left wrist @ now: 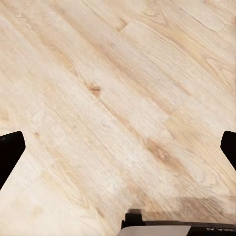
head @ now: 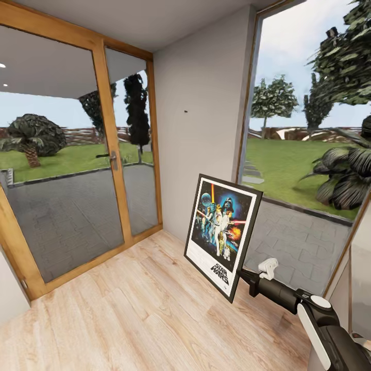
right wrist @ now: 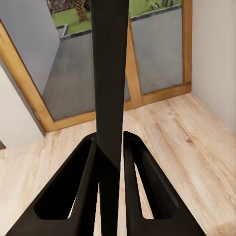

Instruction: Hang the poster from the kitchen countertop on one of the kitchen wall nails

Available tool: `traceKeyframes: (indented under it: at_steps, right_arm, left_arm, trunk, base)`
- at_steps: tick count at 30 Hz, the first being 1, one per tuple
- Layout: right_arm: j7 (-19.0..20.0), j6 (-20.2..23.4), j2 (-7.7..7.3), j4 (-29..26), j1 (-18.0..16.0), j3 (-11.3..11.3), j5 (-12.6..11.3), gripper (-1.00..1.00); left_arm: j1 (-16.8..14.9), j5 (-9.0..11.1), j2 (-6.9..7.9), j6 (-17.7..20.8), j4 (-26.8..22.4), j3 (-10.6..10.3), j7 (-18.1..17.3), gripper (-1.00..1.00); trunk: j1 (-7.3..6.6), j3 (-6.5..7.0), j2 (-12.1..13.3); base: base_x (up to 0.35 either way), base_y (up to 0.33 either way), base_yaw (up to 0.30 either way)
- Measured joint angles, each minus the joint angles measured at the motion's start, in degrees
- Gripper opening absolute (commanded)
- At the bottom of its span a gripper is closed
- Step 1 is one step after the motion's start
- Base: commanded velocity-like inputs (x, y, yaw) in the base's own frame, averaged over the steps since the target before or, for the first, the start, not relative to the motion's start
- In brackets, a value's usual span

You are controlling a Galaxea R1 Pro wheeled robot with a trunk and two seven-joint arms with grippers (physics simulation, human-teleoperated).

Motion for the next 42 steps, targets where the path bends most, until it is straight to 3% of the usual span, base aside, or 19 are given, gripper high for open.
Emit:
traceKeyframes:
  at_steps: [29,42]
  right_arm:
    - [0.0,0.0,0.01,0.0,0.0,0.0,0.1,-1.0]
    - [0.0,0.0,-0.01,0.0,0.0,0.0,0.0,-1.0]
  left_arm:
    - [0.0,0.0,0.01,0.0,0.0,0.1,0.0,1.0]
    - [0.0,-0.1,0.08,0.0,0.0,0.1,0.0,1.0]
  trunk:
    - [0.0,0.0,0.0]
    - [-0.01,0.0,0.0]
  base:
    - [0.0,0.001,0.0]
    - [0.059,0.233,0.0]
